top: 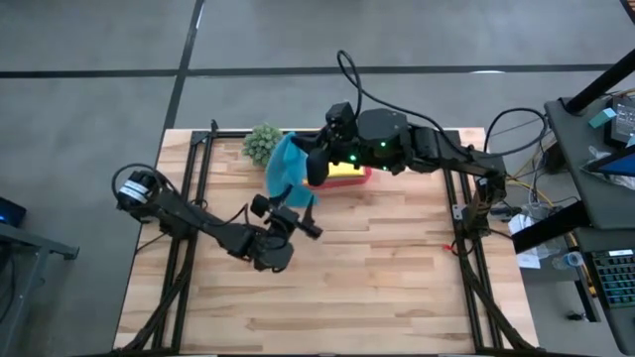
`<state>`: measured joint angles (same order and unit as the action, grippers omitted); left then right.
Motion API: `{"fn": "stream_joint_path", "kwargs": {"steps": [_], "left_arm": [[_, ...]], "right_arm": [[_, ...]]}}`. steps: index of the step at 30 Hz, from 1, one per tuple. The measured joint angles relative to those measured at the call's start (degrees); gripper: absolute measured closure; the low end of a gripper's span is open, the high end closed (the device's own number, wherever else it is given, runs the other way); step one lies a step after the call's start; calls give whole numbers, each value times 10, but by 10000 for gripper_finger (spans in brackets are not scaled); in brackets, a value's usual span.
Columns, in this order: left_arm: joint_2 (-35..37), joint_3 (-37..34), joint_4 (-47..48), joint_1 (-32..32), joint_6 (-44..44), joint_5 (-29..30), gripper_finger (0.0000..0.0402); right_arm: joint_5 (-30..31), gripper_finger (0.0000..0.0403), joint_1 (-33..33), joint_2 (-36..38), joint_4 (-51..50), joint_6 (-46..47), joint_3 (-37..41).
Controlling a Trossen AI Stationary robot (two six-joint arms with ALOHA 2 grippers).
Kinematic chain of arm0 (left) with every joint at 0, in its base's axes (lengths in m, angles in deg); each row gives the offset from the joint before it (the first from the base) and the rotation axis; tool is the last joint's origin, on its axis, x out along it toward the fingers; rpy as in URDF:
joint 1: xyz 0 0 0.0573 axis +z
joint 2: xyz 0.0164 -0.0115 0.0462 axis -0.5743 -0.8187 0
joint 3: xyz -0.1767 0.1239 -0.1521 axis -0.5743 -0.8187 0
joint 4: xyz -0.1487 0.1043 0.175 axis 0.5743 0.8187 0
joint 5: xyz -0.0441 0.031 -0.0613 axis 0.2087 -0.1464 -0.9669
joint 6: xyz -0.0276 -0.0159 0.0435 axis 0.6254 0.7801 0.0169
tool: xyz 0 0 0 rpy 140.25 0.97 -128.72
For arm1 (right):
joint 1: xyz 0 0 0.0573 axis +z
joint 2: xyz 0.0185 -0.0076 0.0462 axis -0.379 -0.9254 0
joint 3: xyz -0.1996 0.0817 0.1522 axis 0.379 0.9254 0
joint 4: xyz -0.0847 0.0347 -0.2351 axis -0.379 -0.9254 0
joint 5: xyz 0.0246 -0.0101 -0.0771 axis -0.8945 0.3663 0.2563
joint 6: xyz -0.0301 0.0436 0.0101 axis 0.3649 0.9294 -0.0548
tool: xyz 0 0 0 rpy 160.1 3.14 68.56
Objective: Fold microfiber towels
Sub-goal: Fold the blue microfiber towel
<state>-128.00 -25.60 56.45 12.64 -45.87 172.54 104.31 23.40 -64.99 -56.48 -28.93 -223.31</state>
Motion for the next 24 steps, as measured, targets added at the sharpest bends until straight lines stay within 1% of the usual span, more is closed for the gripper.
{"fn": "stream_joint_path", "kwargs": {"steps": [4, 7, 10, 12, 14, 15, 16, 20, 24], "left_arm": [[0, 0, 2, 14, 0, 1, 148], [0, -1, 6, 13, 0, 4, 178], [0, -1, 8, 14, -18, 32, 239], [0, -2, 7, 17, -44, 38, 295], [0, -2, 8, 19, -49, 38, 354], [0, -2, 9, 19, -56, 38, 378], [0, -2, 10, 18, -64, 38, 388], [6, -2, 19, 18, -80, 37, 391], [27, -2, 14, 3, -62, 30, 391]], "right_arm": [[-8, 394, 0, 0, 1, -8, 0], [-13, 394, 0, 1, 2, -9, 0], [-15, 394, 0, 2, 3, -8, 0], [-15, 394, 0, 2, 4, -8, 0], [-15, 394, 0, 2, 4, -8, 0], [-16, 394, 0, 2, 4, -8, 0], [-16, 394, 0, 2, 4, -8, 0], [-15, 394, 0, 2, 4, -25, 0], [4, 394, 0, 2, 6, -62, 0]]}}
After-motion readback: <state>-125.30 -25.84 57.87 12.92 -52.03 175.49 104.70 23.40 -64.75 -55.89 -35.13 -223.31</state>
